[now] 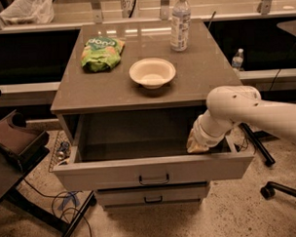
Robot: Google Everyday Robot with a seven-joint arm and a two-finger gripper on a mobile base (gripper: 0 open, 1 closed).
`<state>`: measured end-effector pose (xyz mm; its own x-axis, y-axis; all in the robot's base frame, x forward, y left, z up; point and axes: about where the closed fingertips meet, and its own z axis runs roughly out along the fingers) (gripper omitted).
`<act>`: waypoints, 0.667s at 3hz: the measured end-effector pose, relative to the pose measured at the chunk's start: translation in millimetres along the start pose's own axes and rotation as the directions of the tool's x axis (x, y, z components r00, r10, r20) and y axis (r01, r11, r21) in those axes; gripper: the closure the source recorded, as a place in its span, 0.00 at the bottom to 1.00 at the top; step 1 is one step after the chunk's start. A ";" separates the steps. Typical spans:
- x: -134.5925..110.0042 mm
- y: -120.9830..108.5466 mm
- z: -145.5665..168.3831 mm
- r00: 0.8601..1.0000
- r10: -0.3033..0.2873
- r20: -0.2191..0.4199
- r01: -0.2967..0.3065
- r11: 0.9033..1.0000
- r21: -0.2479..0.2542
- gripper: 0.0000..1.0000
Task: Open top drawer
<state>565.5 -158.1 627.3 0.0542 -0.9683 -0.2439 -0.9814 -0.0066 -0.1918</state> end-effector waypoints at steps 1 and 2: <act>9.0 20.6 -5.3 0.999 0.034 -0.009 -0.034 0.999 -0.031 1.00; 10.5 32.7 -11.0 0.999 0.048 -0.012 -0.049 0.998 -0.042 1.00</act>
Offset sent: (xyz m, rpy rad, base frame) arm -0.1257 -0.0274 0.0202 -0.0278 0.1401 -0.0849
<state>532.0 -171.2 628.9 0.0047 -0.9705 -0.2411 -0.9898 0.0299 -0.1395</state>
